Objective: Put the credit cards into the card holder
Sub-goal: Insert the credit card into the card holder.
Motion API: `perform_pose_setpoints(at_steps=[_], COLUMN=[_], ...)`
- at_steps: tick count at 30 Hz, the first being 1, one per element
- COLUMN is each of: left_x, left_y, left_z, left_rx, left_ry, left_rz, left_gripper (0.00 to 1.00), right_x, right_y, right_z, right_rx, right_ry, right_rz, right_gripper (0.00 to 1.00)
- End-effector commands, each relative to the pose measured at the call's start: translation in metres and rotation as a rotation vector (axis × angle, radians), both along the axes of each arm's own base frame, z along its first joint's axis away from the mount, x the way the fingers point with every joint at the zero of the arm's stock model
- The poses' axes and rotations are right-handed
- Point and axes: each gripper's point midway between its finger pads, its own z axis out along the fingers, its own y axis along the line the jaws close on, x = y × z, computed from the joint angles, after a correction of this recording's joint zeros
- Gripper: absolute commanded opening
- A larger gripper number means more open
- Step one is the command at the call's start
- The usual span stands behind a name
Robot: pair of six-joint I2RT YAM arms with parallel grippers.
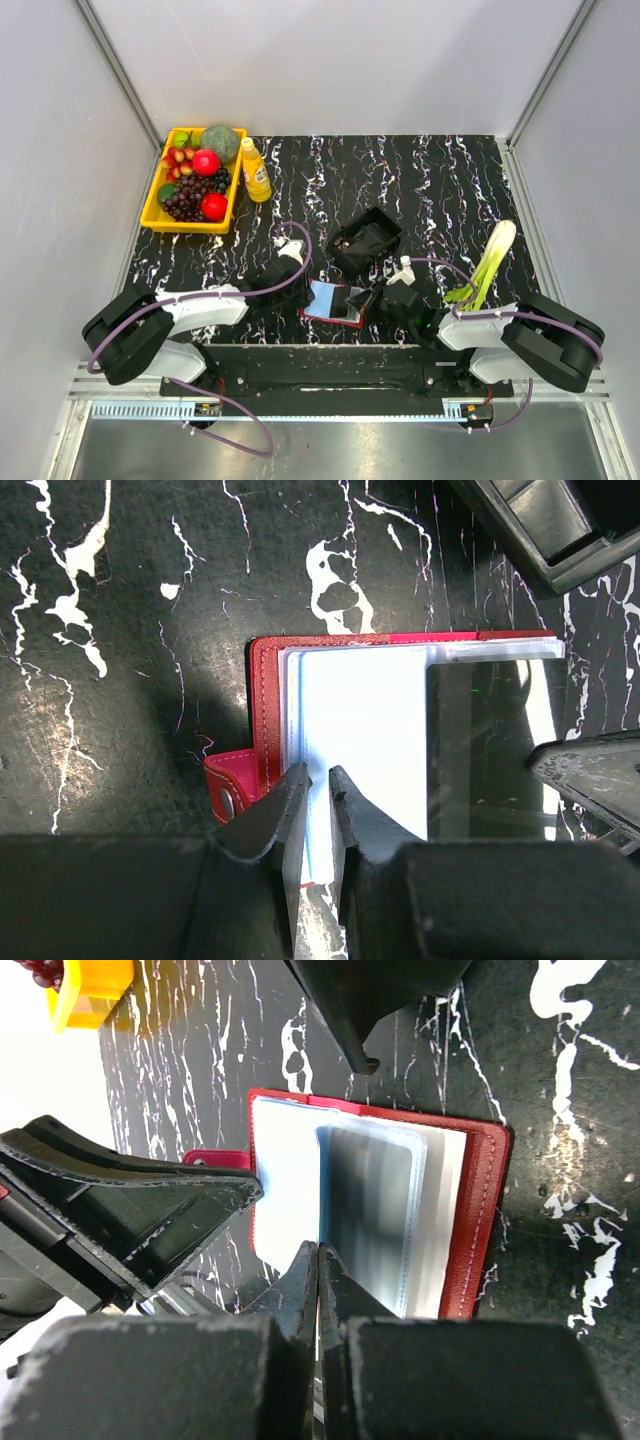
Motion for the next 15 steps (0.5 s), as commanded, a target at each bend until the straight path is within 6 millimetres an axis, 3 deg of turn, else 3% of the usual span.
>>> perform_pose_setpoints(at_steps=[1, 15], left_x=[-0.0028, -0.0089], left_y=[0.0101, 0.0104], left_z=[-0.0081, -0.0138], left_rx=[0.034, 0.024], left_ry=[0.014, 0.037], left_rz=[0.023, 0.017], left_gripper=[0.19, 0.19], right_x=[0.0021, 0.0087], right_y=[0.0042, -0.0032], right_z=[-0.0006, -0.0072], right_rx=[0.013, 0.008], right_ry=[-0.009, -0.019], right_rz=[-0.008, -0.063], right_gripper=[0.00, 0.00])
